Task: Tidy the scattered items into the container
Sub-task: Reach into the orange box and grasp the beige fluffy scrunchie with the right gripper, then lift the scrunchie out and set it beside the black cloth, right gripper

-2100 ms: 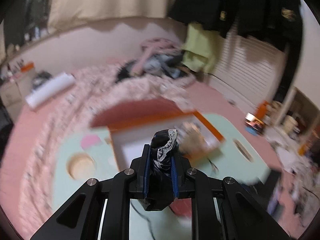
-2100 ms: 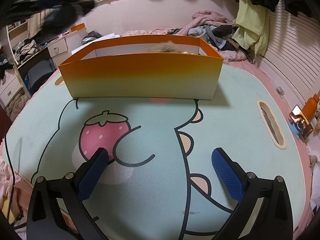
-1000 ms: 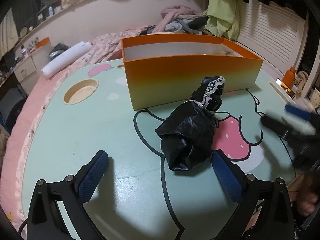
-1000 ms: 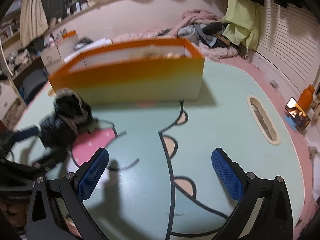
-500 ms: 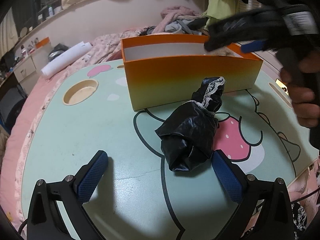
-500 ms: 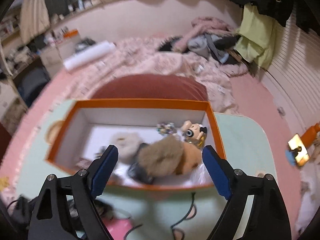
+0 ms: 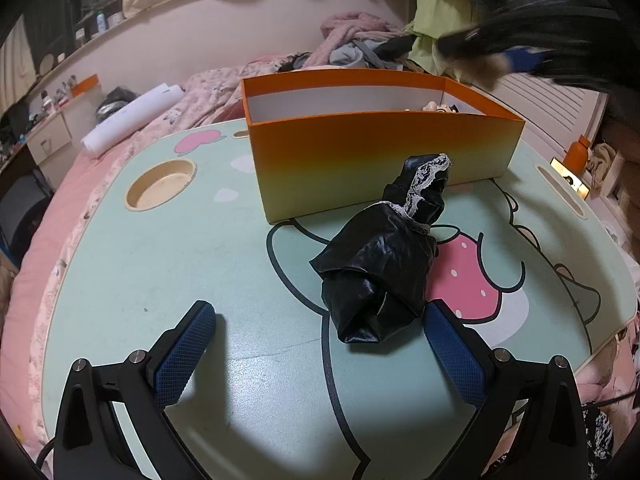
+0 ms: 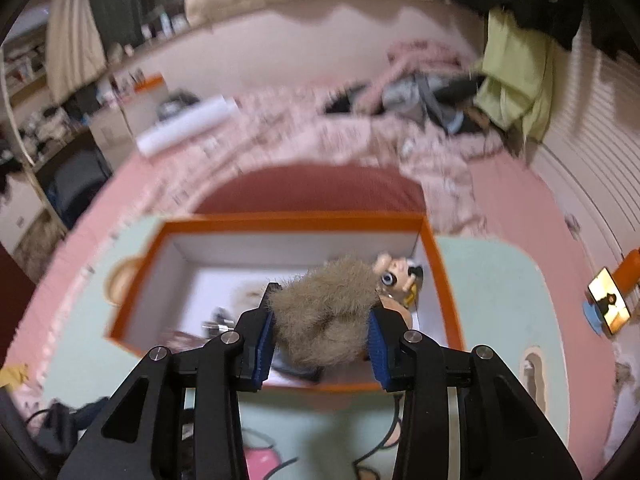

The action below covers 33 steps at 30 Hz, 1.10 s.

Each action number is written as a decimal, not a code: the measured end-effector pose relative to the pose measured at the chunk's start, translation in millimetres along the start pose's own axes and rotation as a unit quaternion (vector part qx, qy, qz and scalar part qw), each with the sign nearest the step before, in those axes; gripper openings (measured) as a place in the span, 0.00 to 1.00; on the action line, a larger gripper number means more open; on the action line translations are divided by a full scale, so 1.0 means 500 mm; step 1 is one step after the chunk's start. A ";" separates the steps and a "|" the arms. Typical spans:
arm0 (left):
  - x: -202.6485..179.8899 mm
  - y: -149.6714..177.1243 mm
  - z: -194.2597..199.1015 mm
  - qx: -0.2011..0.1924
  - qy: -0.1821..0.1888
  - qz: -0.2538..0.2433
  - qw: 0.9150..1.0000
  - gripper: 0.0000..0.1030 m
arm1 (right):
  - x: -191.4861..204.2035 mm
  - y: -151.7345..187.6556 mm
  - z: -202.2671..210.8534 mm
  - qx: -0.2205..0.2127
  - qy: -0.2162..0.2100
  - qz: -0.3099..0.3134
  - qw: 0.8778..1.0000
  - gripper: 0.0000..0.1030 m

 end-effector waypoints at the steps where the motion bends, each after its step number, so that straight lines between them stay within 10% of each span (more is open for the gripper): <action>1: 0.000 0.000 0.000 0.000 0.000 0.000 1.000 1.00 | 0.011 0.005 0.025 -0.010 -0.012 0.004 1.000 0.39; 14: 0.001 0.002 0.002 -0.001 0.001 -0.001 1.000 1.00 | 0.042 0.207 -0.011 0.059 -0.022 0.024 0.998 0.41; 21: 0.001 0.003 0.002 -0.001 0.001 -0.001 1.000 1.00 | 0.016 0.215 0.024 0.008 -0.012 -0.022 1.000 0.83; 33: 0.001 0.004 0.004 -0.002 0.001 -0.002 1.000 1.00 | -0.033 0.274 0.052 0.030 -0.021 -0.020 0.999 0.83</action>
Point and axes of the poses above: each gripper's, at about its wrist camera, not at the fingertips, and z roughly against the way its jaws point, x to its left, y to its underside, the point moved 6 cm from there along -z, roughly the way its jaws point, and after that the axes turned 1 degree about -x, right-handed, at the moved point
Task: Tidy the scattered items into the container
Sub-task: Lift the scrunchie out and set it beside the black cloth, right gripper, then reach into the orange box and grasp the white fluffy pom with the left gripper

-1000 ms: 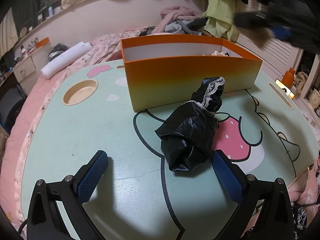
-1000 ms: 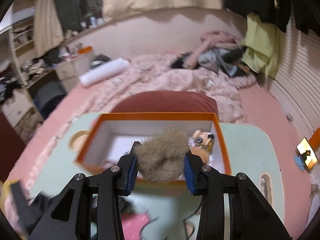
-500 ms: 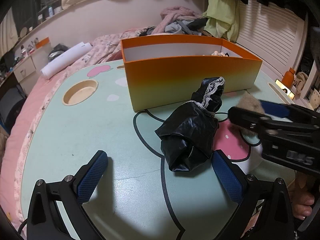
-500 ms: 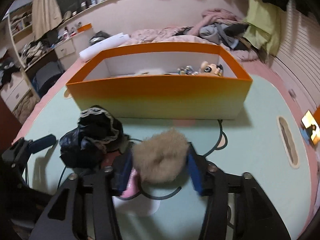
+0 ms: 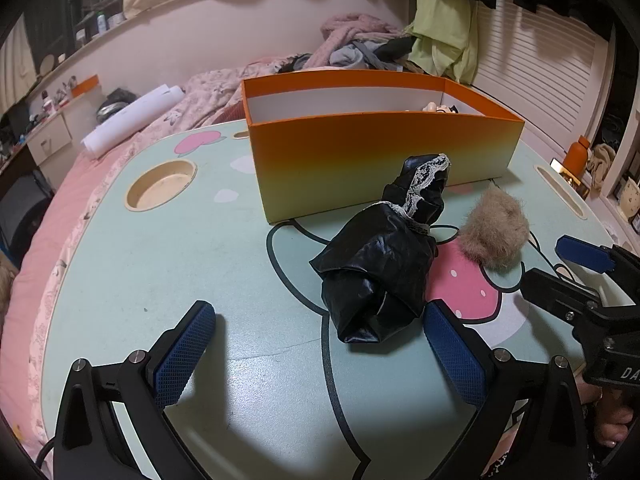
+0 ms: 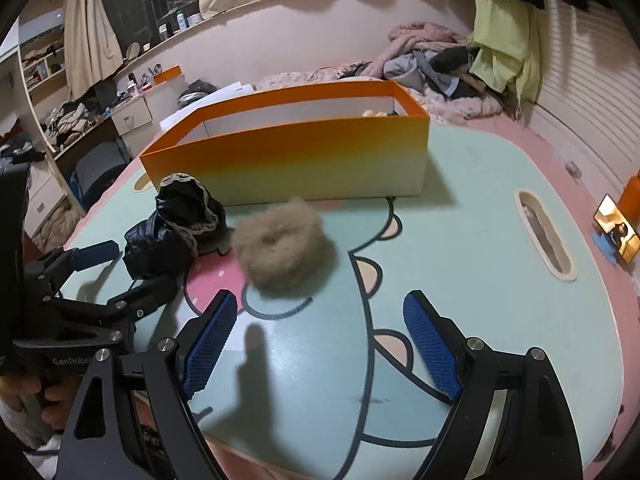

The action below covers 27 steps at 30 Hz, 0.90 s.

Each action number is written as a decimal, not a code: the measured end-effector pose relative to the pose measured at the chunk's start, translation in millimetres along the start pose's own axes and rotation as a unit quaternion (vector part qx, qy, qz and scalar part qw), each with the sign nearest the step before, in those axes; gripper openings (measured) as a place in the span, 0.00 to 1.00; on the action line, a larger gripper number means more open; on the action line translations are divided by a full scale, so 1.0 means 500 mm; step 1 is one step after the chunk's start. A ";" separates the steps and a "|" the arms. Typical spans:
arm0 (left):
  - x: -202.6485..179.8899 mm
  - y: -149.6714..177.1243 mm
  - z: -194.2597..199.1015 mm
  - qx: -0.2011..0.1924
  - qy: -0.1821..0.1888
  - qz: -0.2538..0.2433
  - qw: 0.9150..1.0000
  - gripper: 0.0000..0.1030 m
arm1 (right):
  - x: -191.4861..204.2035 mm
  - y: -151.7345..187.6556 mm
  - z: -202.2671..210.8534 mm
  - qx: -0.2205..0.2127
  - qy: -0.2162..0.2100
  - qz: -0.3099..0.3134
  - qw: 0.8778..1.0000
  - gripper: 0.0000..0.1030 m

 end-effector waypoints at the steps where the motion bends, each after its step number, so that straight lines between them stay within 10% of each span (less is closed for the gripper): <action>1: 0.000 0.000 0.000 0.000 0.000 0.000 1.000 1.00 | 0.004 0.003 0.000 -0.001 0.004 0.003 1.000 0.83; 7: 0.000 0.001 0.001 0.000 0.000 0.000 1.000 1.00 | 0.029 0.009 -0.018 0.006 0.037 0.057 0.998 1.00; 18: -0.005 -0.143 0.111 -0.080 0.047 0.001 0.996 1.00 | 0.026 0.007 -0.014 0.006 0.035 0.056 0.998 1.00; 27: -0.062 -0.322 -0.039 0.056 0.114 0.048 0.991 0.93 | 0.026 0.009 -0.014 0.005 0.035 0.056 0.998 1.00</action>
Point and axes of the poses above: each gripper's, at about its wrist camera, not at the fingertips, and z roughly against the way its jaws point, x to its left, y to its underside, the point moved 6 cm from there along -z, roughly the way its jaws point, and after that the axes turned 1 degree about -x, right-handed, at the moved point
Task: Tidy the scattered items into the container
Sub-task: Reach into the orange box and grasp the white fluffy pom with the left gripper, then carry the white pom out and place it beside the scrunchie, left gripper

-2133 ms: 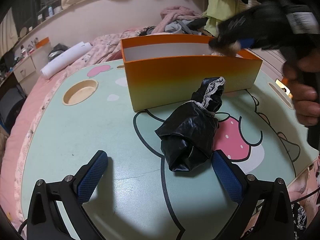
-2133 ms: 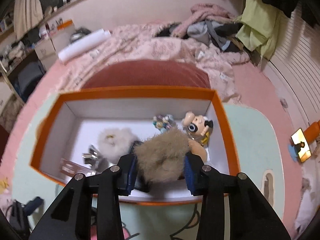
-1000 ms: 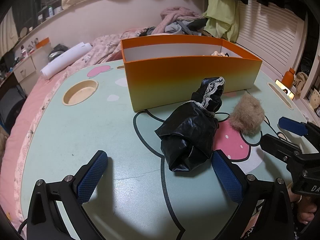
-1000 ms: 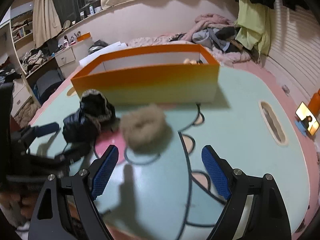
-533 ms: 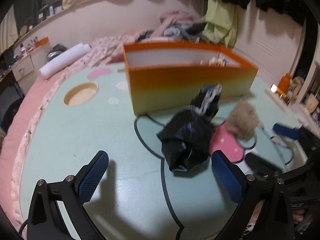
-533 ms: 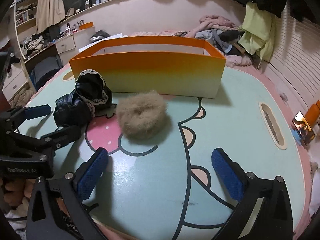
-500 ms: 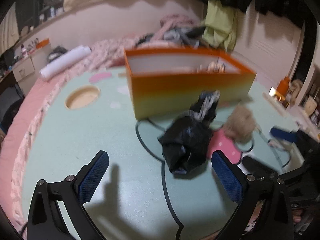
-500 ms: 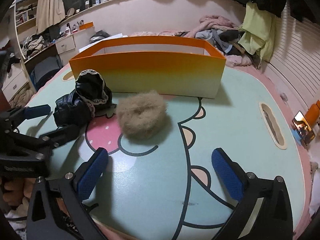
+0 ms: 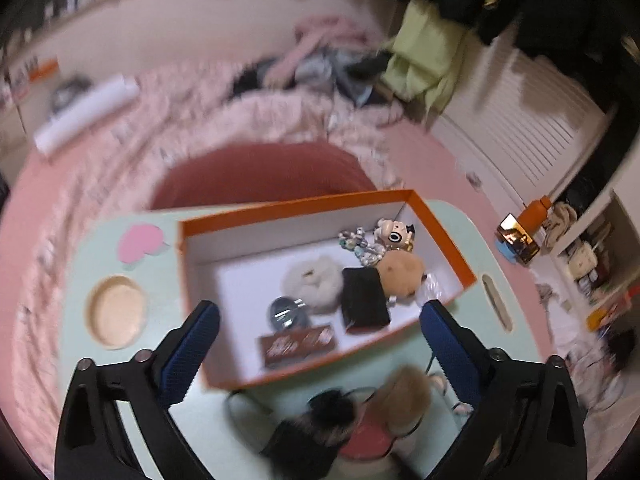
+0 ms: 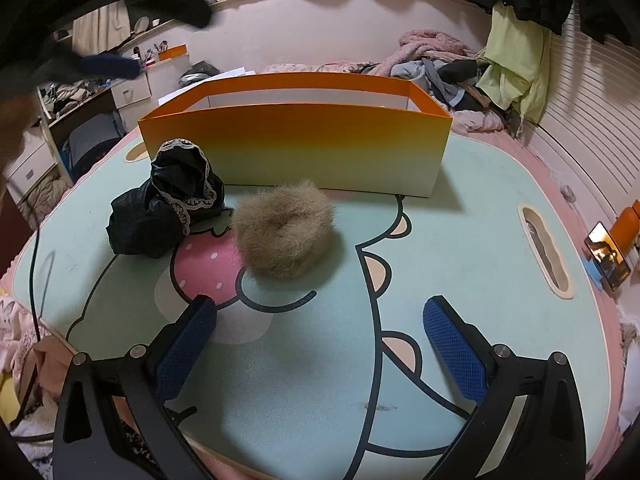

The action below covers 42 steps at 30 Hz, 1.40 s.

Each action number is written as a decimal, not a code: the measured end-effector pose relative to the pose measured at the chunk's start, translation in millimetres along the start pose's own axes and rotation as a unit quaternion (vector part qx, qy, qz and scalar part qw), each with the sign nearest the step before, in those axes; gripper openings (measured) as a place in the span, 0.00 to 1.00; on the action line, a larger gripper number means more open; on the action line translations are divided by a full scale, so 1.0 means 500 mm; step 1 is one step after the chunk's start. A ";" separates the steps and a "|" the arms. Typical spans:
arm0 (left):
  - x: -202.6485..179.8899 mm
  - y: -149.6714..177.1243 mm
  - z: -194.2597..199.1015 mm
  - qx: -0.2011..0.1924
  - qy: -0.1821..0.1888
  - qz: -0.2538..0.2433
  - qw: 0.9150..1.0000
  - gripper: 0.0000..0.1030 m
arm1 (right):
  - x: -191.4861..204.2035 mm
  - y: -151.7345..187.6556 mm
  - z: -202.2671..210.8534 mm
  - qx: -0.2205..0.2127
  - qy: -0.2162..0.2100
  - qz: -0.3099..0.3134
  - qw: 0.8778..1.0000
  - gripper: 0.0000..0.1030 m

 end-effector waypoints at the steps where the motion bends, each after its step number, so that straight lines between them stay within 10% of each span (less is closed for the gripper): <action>1: -0.005 -0.006 -0.030 0.023 0.003 0.011 1.000 0.91 | 0.000 0.000 0.000 0.000 0.000 0.000 1.000 1.00; 15: 0.039 0.002 -0.212 0.114 -0.092 0.063 0.987 0.62 | 0.004 -0.002 -0.004 -0.001 -0.001 0.000 1.000 1.00; 19: 0.030 0.008 -0.220 0.105 -0.138 0.007 0.985 0.60 | 0.004 -0.001 -0.004 -0.001 -0.001 0.000 1.000 1.00; 22: 0.023 0.006 -0.216 0.090 -0.144 -0.010 0.985 0.35 | 0.008 -0.001 -0.006 -0.001 -0.001 0.000 1.000 1.00; 35: 0.039 -0.035 -0.015 -0.025 -0.045 0.003 0.999 0.35 | 0.009 -0.002 -0.003 -0.001 -0.001 -0.001 1.000 1.00; 42: 0.006 0.079 0.101 -0.057 0.027 -0.035 0.997 0.35 | 0.007 -0.001 -0.004 -0.001 -0.002 0.000 1.000 1.00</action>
Point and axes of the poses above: each gripper's, at about its wrist camera, not at the fingertips, and z roughly against the way its jaws point, x to its left, y to its underside, the point moved 6 cm from there along -z, roughly the way its jaws point, and after that the axes turned 1 degree about -x, right-handed, at the moved point
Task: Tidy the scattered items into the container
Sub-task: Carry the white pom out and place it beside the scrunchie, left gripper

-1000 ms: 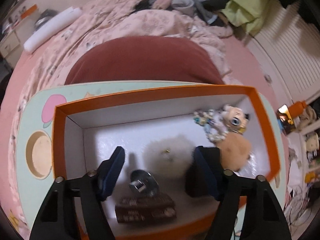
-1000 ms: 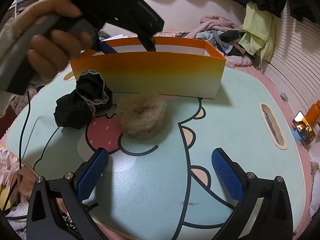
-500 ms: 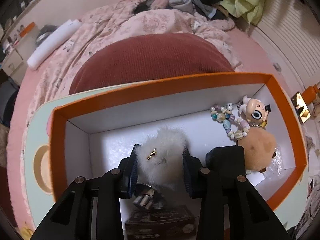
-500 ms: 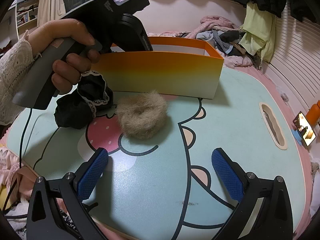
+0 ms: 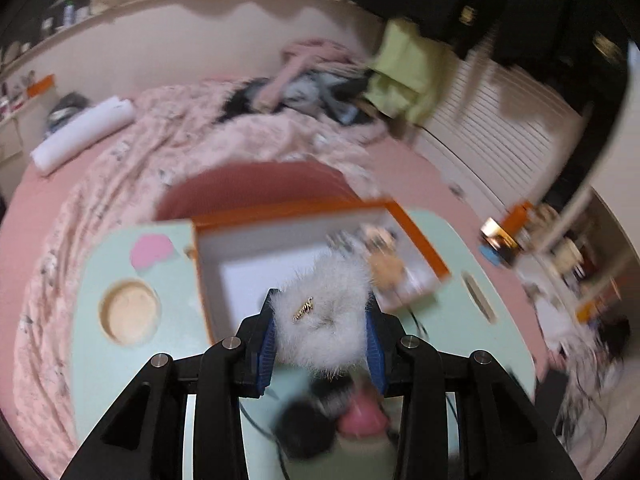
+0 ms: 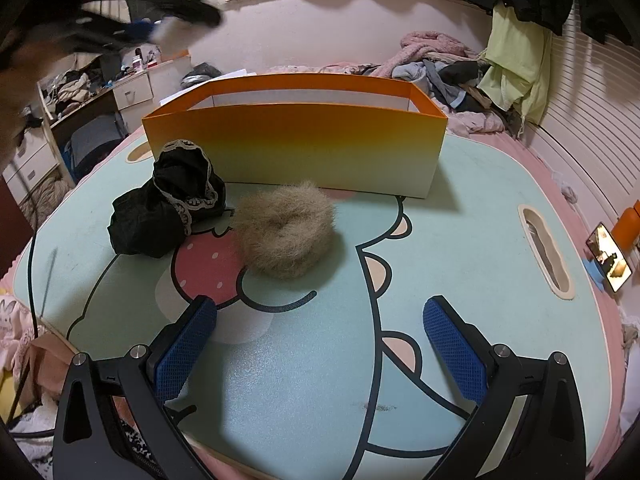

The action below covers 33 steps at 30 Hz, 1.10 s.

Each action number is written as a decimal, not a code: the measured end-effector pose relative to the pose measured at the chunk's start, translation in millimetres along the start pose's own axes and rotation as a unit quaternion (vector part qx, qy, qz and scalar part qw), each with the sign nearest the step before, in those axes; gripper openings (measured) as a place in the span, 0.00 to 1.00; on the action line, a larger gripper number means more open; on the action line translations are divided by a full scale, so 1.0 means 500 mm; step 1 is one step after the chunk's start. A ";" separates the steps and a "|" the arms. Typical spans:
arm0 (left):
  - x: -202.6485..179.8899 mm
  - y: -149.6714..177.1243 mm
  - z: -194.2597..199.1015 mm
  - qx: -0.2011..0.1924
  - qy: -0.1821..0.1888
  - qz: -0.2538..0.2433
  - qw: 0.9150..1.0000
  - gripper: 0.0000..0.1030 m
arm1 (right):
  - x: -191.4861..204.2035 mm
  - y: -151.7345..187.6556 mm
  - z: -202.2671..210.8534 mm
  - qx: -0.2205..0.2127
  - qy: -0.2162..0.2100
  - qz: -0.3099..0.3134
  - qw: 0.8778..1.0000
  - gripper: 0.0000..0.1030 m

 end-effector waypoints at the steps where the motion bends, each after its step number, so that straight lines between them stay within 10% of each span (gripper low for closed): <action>1: -0.009 0.026 -0.004 0.009 0.009 -0.007 1.000 0.35 | -0.001 0.001 0.000 0.000 0.000 0.000 1.000 1.00; 10: -0.024 0.119 -0.081 0.048 0.012 -0.032 0.998 0.39 | 0.001 0.003 0.000 0.000 0.000 0.000 1.000 1.00; 20: 0.010 0.085 0.004 -0.024 0.040 0.024 0.999 0.75 | 0.003 0.006 0.000 -0.001 0.000 0.000 1.000 1.00; 33: 0.062 0.125 -0.047 0.005 -0.095 0.024 0.995 0.81 | 0.003 0.009 -0.001 -0.002 0.000 0.000 1.000 1.00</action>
Point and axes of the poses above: each gripper's, at about its wrist camera, not at the fingertips, and z roughly against the way its jaws point, x to its left, y to its underside, the point moved 6 cm from there along -z, roughly the way its jaws point, and after that the axes turned 1 degree about -x, right-handed, at the moved point
